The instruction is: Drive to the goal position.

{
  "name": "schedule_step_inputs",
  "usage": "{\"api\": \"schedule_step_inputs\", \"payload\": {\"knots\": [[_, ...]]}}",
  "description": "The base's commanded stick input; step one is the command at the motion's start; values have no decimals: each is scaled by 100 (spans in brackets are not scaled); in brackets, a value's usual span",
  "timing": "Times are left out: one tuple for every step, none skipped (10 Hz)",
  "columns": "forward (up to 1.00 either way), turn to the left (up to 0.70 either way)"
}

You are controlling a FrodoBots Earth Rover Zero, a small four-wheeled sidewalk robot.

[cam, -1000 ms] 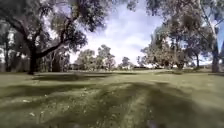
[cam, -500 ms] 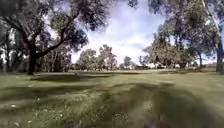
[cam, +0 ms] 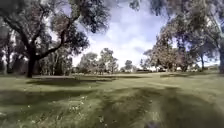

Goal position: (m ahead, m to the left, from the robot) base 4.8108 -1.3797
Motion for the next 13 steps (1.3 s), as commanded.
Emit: {"api": "schedule_step_inputs", "payload": {"knots": [[70, 0], [70, 0], [70, 0], [70, 0], [70, 0], [70, 0], [70, 0], [70, 0], [70, 0], [70, 0], [70, 0], [70, 0], [70, 0]]}}
